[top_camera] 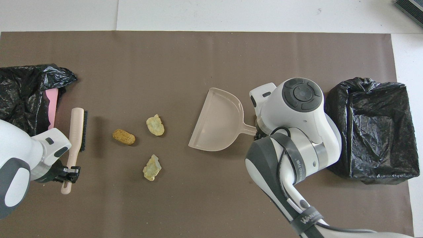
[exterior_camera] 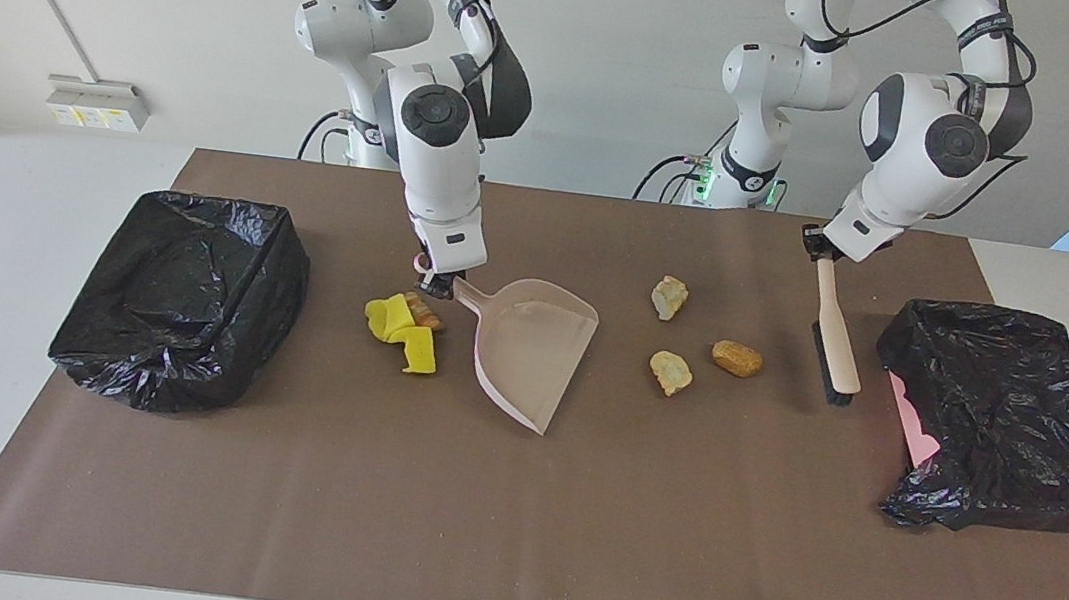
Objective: Sweep and dump trash in bin
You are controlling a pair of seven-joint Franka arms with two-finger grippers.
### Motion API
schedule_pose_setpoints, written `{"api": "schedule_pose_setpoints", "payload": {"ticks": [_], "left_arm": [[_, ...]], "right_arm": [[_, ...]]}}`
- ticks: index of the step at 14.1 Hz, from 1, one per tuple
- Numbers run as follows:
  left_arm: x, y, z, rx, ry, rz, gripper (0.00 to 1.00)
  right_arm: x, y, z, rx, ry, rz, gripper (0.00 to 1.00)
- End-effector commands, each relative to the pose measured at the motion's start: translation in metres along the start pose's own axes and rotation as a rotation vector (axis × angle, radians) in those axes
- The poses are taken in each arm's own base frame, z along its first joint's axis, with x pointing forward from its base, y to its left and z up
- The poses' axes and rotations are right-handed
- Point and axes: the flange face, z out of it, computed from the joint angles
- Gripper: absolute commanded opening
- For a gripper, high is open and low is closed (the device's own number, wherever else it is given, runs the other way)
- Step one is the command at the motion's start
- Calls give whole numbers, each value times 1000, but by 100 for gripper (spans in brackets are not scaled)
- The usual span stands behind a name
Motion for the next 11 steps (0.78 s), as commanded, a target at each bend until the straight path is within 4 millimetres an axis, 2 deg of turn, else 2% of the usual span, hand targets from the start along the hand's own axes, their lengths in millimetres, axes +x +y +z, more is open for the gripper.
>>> {"api": "schedule_pose_setpoints", "payload": {"ticks": [1,3,4,7,8,11], "left_arm": [[-11,25,33,-5,11,11,0],[0,42,47,-37,13,22,0],[0,62,49,-70,13,48,0],[-3,111,47,-73,64,149,0],[-3,123,51,-81,63,163,0],[-8,166,58,-59,98,275,0]], "right_arm": [[-8,-20,2,1,-13,-159,0],[4,-41,4,6,-24,-210,0],[5,-44,6,7,-25,-208,0],[3,-35,21,-17,-7,-178,0],[7,-37,34,-13,-12,-121,0],[16,-45,40,-11,-18,-62,0]]}}
